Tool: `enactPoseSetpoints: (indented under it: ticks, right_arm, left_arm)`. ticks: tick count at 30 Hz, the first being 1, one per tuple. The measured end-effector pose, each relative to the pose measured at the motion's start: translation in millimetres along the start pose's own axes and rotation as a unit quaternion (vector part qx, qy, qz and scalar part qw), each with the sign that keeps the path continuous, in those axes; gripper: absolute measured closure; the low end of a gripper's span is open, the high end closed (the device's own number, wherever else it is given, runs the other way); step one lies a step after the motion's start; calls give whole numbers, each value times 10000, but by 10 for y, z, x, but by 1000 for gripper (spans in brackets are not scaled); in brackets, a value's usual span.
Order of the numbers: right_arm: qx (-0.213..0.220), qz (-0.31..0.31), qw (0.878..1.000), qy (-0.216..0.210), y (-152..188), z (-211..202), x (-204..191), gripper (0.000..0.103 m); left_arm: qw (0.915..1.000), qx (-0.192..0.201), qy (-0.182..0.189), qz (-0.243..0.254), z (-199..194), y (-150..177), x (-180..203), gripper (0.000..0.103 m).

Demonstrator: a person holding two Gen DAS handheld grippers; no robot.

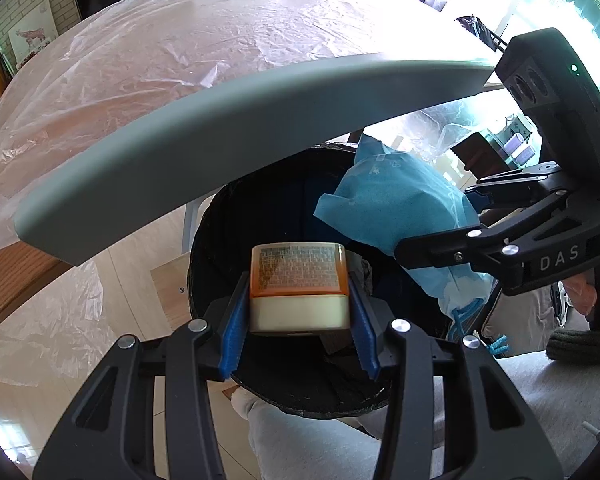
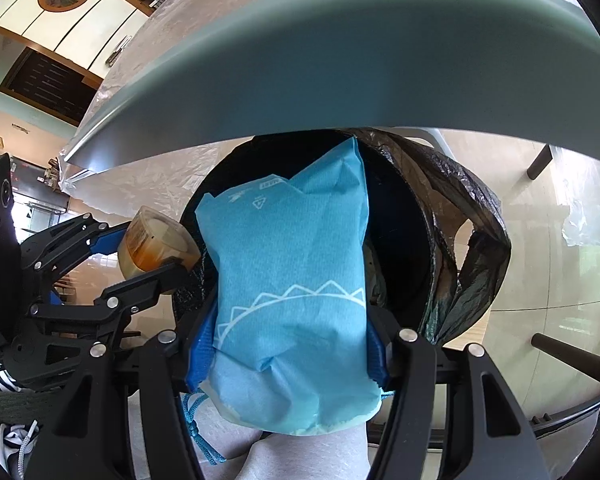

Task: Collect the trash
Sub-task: 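Open both tools to drop the jar and blue bag into the bin, then move both tools back over the table toward the last two items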

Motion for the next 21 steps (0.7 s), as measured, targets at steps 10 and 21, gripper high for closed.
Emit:
enactPoseSetpoints:
  ticks: [10,21]
  right_arm:
    - [280,121,9994,170,10,-207,38,20]
    - [1337,-684,9865,648,45,-1208,-199,14]
  left_arm:
    - [9994,293,184,-47,-196,-58,-32,30]
    - [9935,1119,166,145,-926,-287,82,9]
Point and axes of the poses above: each gripper's, at about its wrist camera, not at the fingertips, and z roughly the way its jaws point, x to its right, y to its underside, the point moved 7 cm from there along z, roughly the way its jaws point, and after that the axes turned 7 degrees about -x, right-handed, at the moved point
